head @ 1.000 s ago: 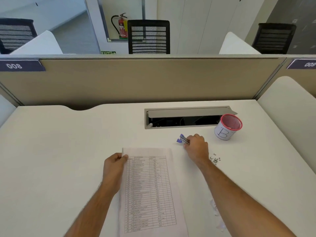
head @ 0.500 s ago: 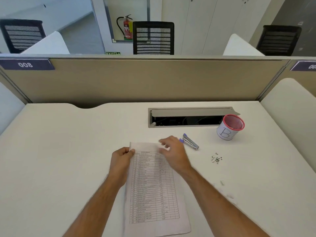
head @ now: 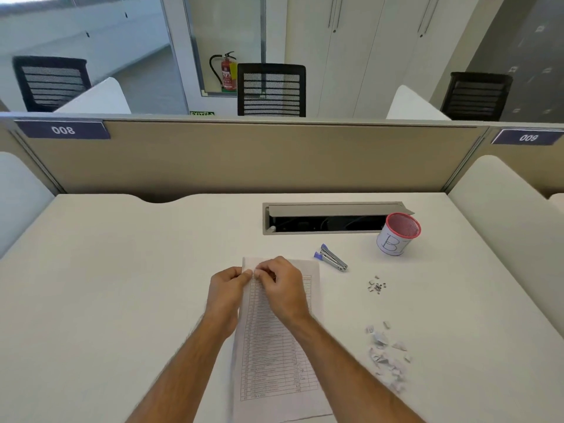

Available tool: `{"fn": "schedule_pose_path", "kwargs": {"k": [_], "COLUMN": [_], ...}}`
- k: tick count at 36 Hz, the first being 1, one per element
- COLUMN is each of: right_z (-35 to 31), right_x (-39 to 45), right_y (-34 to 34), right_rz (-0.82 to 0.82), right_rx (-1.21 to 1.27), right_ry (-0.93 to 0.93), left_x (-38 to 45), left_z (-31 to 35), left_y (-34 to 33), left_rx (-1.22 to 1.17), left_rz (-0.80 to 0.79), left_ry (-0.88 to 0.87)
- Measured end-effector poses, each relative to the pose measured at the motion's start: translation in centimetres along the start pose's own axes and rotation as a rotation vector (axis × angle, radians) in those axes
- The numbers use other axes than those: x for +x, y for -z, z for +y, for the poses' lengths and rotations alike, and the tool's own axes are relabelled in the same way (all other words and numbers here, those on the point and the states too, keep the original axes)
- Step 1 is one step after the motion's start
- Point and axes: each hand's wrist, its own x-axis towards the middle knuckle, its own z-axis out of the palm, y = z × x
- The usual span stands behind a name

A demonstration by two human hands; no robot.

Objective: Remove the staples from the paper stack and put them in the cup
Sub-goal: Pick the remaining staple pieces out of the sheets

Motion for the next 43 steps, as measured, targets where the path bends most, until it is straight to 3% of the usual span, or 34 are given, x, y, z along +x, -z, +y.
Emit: {"fn": "schedule_pose_path", "kwargs": {"k": [6, 16, 31, 43], "right_z": [-0.3, -1.4, -0.3, 4.2], "right_x": [-0.2, 0.1, 1.6, 7.5], "right_y": [0.3, 1.0, 2.7, 9.8], "right_rz": [-0.02, -0.006, 0.053, 0.409], "right_rx": [-0.044, -0.028, 0.011, 0.018], "right_ry": [0.008, -0.214, -0.255, -0.34], "left_x": [-0.9, -2.0, -0.3, 1.8], "left_z": [0.2, -0.2, -0.1, -1.0], "left_y": [-0.2, -1.0, -1.2, -0.8], "left_rx": [0.076, 0.48, 0.393, 0.318], "left_rz": [-0.018, 0.065, 0.146, 0.186], "left_ry": [-0.061, -0.316, -0.272, -0.186]}}
